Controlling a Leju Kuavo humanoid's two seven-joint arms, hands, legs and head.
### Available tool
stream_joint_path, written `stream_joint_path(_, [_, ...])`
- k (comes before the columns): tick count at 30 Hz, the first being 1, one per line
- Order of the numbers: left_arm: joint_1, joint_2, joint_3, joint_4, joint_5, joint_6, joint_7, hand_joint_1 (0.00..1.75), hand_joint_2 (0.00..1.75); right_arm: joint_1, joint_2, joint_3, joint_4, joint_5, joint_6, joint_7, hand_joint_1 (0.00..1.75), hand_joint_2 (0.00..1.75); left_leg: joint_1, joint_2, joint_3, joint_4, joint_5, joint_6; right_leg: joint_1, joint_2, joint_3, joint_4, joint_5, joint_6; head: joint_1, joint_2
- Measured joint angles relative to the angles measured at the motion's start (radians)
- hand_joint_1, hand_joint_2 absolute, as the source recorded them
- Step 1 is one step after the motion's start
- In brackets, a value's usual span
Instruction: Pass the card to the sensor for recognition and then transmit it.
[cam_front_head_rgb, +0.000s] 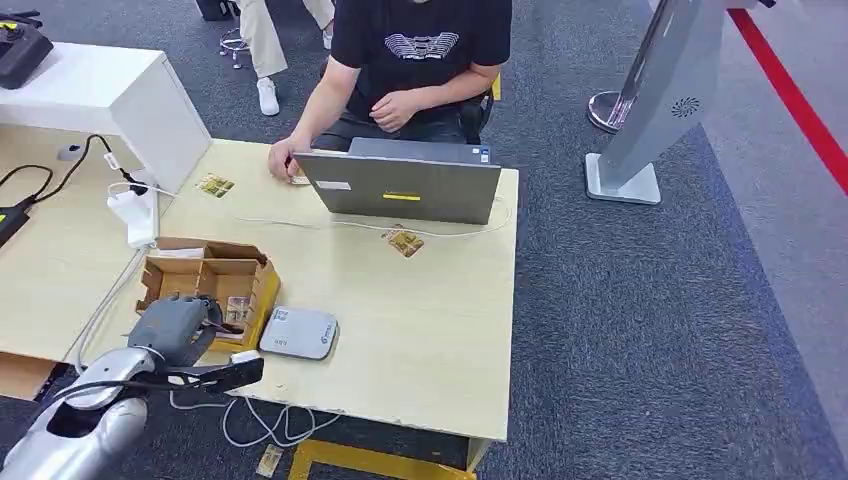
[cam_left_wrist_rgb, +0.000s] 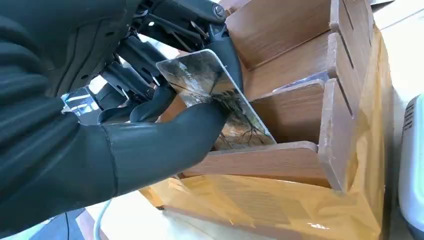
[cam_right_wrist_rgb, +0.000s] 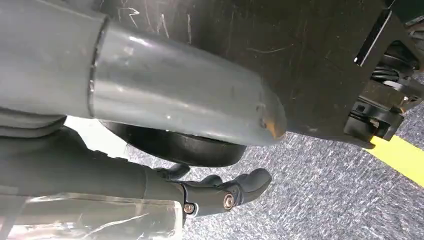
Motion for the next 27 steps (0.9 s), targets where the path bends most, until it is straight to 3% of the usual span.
stream_joint_path(8, [0.013,-0.026,0.026,0.0,-0.072,0.047,0.013,1.75,1.75,0.0,0.0,0.0,0.0,-0.002,0.0,0.005,0.0,0.0,0.0,0.0,0.0,0.0,0.0,0.0,0.0,0.0,0.0,0.0,0.0,0.0,0.0,0.0])
stream_joint_path(18, [0.033,-0.054,0.07,0.0,-0.098,0.058,0.017,1.75,1.75,0.0,0.0,0.0,0.0,0.004,0.0,0.005,0.0,0.0,0.0,0.0,0.0,0.0,0.0,0.0,0.0,0.0,0.0,0.0,0.0,0.0,0.0,0.0])
stream_joint_path(21, [0.044,-0.064,0.079,0.0,-0.158,0.111,0.036,1.75,1.75,0.0,0.0,0.0,0.0,0.008,0.0,0.005,0.0,0.0,0.0,0.0,0.0,0.0,0.0,0.0,0.0,0.001,-0.001,0.0,0.0,0.0,0.0,0.0])
stream_joint_path(25, [0.067,-0.087,0.1,-0.015,-0.375,0.263,0.084,1.75,1.75,0.0,0.002,0.0,0.0,0.025,0.0,0.007,0.0,0.0,0.0,0.0,-0.001,0.0,0.0,0.0,0.0,0.0,-0.003,0.0,0.0,0.0,0.0,0.0])
stream_joint_path(27, [0.07,-0.098,0.12,-0.028,-0.436,0.289,0.088,1.75,1.75,0.0,0.002,0.0,0.0,0.032,0.0,0.007,0.0,0.0,0.0,-0.001,-0.001,0.0,0.0,0.0,0.0,-0.001,-0.003,0.0,0.0,0.0,0.0,0.0])
